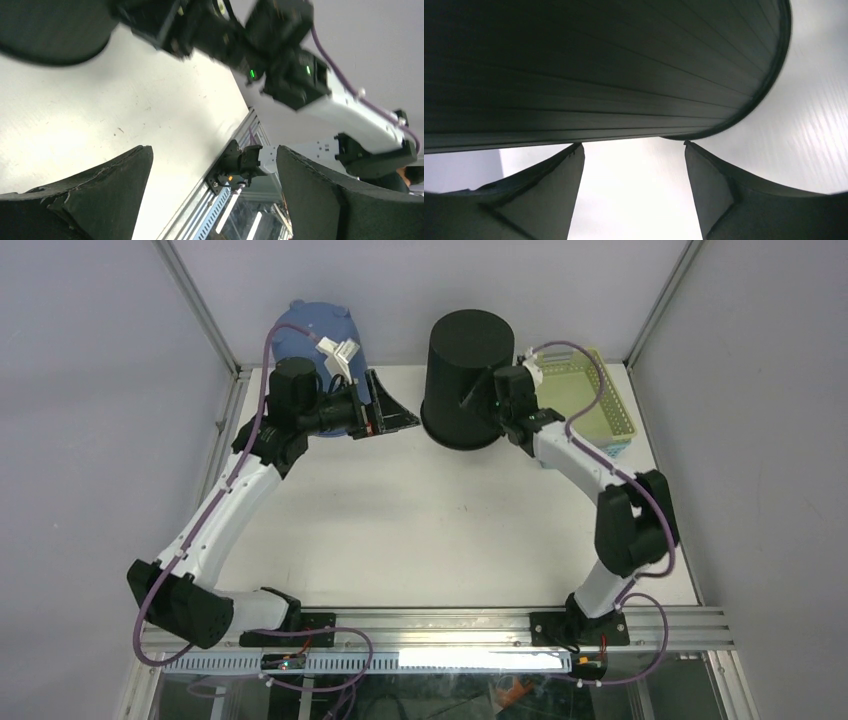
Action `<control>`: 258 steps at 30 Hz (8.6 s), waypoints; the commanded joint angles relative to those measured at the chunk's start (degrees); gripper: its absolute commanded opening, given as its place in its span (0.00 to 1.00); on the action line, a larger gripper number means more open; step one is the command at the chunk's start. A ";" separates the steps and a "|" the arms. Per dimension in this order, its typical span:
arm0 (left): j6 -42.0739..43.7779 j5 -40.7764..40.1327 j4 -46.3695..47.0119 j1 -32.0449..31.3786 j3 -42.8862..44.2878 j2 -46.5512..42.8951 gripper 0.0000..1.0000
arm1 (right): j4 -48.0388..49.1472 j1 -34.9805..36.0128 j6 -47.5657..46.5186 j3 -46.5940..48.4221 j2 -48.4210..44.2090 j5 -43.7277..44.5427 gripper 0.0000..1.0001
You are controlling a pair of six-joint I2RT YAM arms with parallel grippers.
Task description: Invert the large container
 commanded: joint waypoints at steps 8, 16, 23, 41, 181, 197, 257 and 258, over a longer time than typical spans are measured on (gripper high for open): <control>7.79 -6.14 -6.43 1.04 -3.73 -8.29 0.99 | -2.45 -6.62 -15.10 9.22 -3.02 0.38 0.78; 8.87 -4.75 -6.30 1.07 -4.29 -7.45 0.99 | -3.66 -13.76 -35.11 -1.19 -12.30 3.05 0.76; 8.46 -4.80 -6.01 1.05 -5.01 -7.81 0.99 | -10.59 -15.59 -50.22 7.18 -1.64 -3.68 0.66; 7.66 -5.79 -5.92 1.02 -7.29 -10.82 0.99 | -18.43 -18.30 -47.08 15.97 7.51 -1.63 0.05; 11.57 -29.29 -1.88 -13.38 -20.00 3.83 0.99 | -23.03 -15.93 -23.98 3.66 -11.59 -23.15 0.00; 9.58 -24.88 -5.42 0.25 -10.28 -1.99 0.99 | 10.01 1.16 22.19 -31.11 -47.22 -38.29 0.00; -4.47 -9.29 16.70 -21.52 -9.18 24.77 0.99 | -48.87 -13.99 -8.94 -5.08 -42.69 8.18 0.91; -5.02 -8.01 18.37 -22.31 -6.77 27.95 0.99 | -49.22 -13.97 -9.21 -4.62 -42.73 7.80 0.91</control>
